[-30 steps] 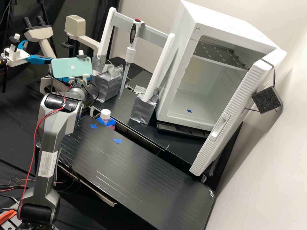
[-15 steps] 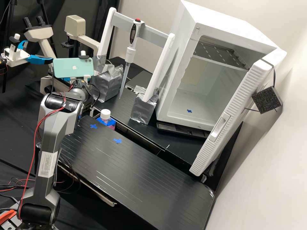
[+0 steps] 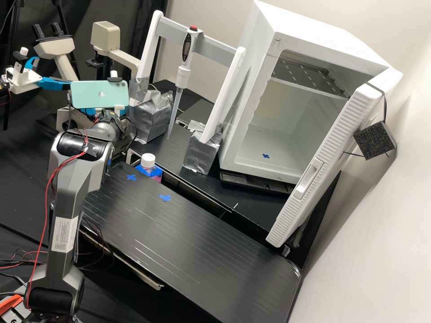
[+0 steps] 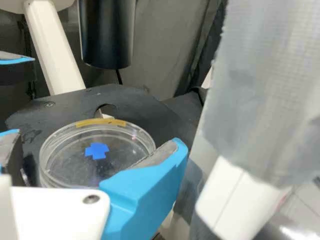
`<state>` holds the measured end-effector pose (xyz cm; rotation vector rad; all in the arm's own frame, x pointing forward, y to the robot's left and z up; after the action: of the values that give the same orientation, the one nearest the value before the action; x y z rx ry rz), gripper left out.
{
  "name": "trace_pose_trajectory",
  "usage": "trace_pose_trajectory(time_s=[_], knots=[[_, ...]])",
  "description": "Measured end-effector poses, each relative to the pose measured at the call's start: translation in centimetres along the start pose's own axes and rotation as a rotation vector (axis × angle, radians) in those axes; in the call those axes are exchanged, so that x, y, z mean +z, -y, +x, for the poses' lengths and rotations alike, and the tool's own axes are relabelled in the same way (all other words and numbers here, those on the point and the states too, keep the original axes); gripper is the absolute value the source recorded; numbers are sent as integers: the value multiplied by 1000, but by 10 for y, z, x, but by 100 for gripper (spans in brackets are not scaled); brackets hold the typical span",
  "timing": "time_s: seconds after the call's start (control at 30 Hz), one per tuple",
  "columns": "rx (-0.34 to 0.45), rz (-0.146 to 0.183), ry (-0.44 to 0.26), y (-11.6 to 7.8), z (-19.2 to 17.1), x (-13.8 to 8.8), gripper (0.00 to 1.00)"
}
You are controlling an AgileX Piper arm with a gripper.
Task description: Move the petri dish to the bench
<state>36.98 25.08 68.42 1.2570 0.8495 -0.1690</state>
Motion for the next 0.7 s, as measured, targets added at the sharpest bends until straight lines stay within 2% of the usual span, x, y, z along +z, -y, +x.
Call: trace_pose_trajectory(time_s=[0.43, 0.7], knots=[[-11, 2, 8, 4, 0, 0, 100], [-6, 21, 21, 3, -4, 0, 100]])
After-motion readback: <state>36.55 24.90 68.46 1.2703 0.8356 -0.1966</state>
